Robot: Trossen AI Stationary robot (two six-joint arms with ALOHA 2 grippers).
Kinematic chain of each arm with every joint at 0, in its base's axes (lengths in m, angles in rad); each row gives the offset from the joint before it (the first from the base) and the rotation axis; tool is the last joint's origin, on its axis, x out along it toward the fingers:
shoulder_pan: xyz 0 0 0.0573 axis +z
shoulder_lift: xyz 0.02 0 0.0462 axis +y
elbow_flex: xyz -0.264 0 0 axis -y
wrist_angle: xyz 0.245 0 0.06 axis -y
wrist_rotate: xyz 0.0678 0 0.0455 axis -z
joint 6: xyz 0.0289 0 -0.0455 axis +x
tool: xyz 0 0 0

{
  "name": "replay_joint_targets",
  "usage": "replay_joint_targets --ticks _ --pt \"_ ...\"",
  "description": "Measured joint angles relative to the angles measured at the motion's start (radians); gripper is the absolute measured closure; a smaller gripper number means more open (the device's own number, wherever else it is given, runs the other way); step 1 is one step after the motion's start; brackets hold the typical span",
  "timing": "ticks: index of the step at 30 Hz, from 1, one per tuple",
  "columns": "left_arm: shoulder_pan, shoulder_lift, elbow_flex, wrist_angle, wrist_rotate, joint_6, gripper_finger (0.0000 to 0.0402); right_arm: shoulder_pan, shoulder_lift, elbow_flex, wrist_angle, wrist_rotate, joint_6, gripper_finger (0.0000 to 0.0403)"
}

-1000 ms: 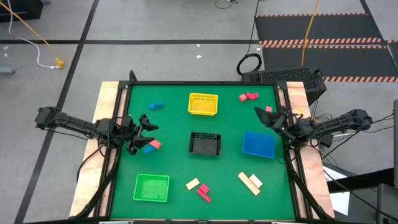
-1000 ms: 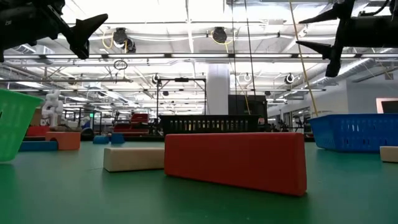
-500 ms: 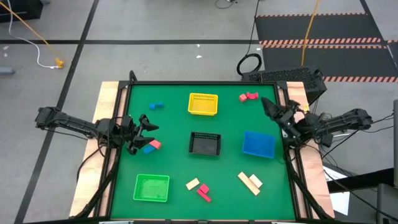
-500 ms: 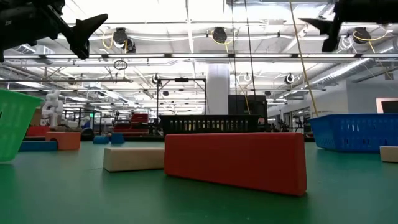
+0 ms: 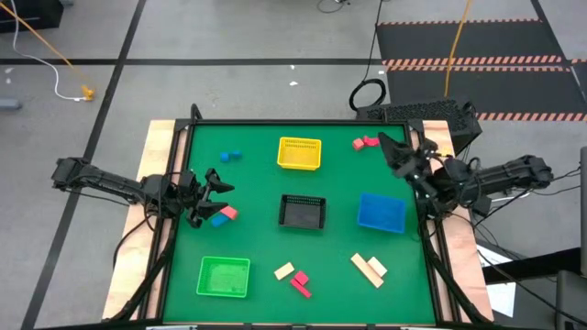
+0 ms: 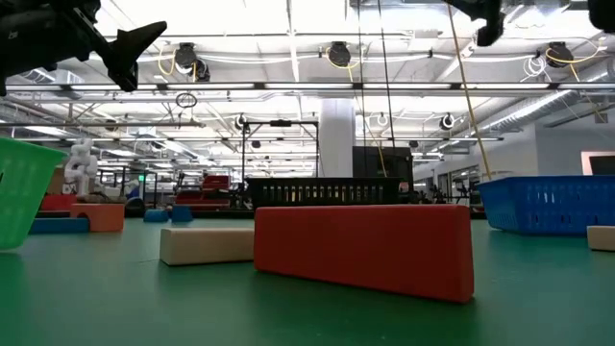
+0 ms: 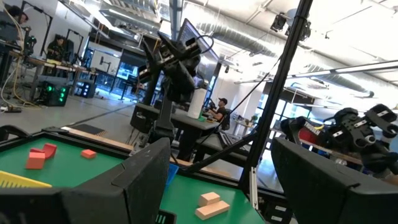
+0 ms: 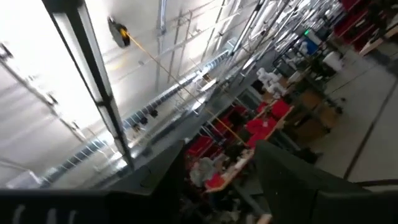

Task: Sort & place blocks by color
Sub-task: Put the top left orange block into the blue bin

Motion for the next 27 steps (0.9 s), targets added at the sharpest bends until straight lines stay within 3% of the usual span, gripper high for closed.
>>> replay_joint_targets --ticks 4,10,22,27 --pt "0.000 0.000 0.000 0.000 0.000 0.000 0.0123 -0.034 0.051 0.082 -0.151 0.002 -0.068 0.0220" --pt "0.000 0.000 0.000 0.000 0.000 0.000 0.0123 -0.141 0.117 0.231 -0.561 0.003 -0.051 0.0220" --pt "0.000 0.000 0.000 0.000 0.000 0.000 0.0123 -0.384 0.198 0.306 -1.136 -0.003 0.315 0.0220" --pt "0.000 0.000 0.000 0.000 0.000 0.000 0.0123 -0.481 0.240 0.306 -1.437 -0.098 0.485 0.0220"
